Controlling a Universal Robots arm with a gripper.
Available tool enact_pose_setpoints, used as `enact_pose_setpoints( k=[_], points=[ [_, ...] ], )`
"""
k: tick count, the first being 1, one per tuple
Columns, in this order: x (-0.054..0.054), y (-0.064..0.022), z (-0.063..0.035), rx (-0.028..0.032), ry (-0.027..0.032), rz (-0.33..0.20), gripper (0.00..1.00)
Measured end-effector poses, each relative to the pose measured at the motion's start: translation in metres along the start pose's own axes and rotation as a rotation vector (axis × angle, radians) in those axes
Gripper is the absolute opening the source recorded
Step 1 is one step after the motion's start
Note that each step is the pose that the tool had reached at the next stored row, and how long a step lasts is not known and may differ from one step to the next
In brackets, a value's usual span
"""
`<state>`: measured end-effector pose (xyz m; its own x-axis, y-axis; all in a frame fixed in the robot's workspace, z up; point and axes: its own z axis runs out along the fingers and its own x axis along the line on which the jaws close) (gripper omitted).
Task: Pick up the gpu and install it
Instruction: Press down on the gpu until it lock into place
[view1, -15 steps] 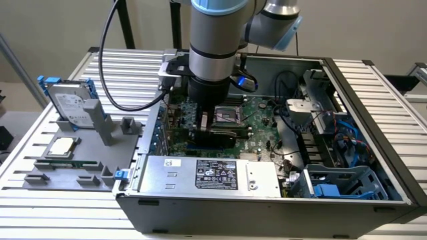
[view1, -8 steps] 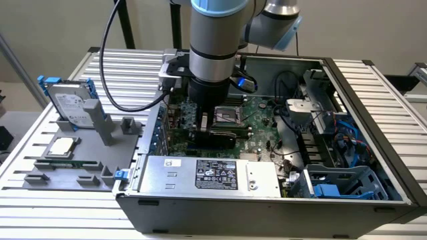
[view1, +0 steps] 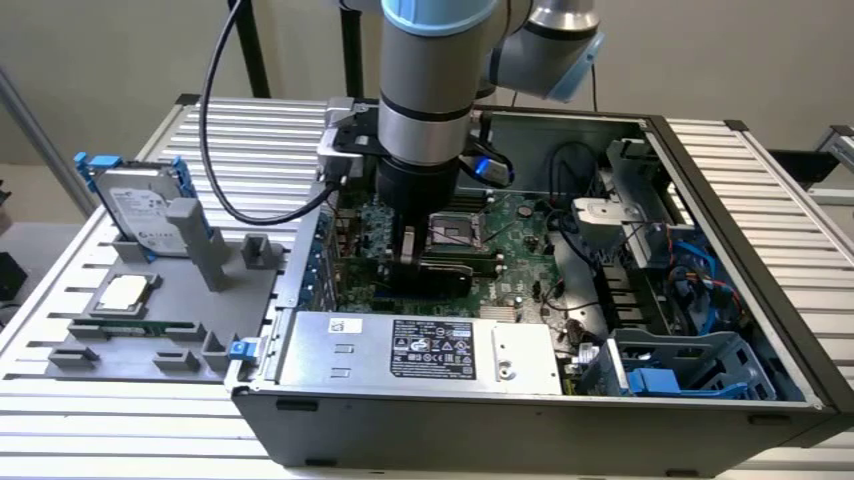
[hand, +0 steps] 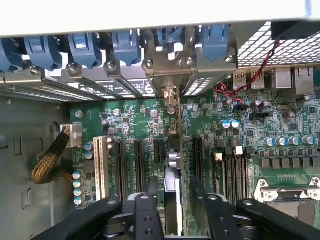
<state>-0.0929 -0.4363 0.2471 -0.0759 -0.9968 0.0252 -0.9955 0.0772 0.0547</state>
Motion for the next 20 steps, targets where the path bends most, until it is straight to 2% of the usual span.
enact_pose_setpoints(
  k=[3, 6, 7, 12, 20],
  points=[
    [0.0, 0.0003, -0.0049, -0.0003, 0.0003, 0.0, 1.0],
    [0.0, 0.0009, -0.0172, -0.0013, 0.0002, 0.0, 1.0],
    [0.001, 0.0012, -0.0216, -0.0014, 0.0001, 0.0, 0.0],
    [0.001, 0.0021, -0.0379, -0.0023, 0.0001, 0.0, 0.0],
    [0.001, 0.0021, -0.0389, -0.0025, -0.0011, 0.0, 0.0]
  ],
)
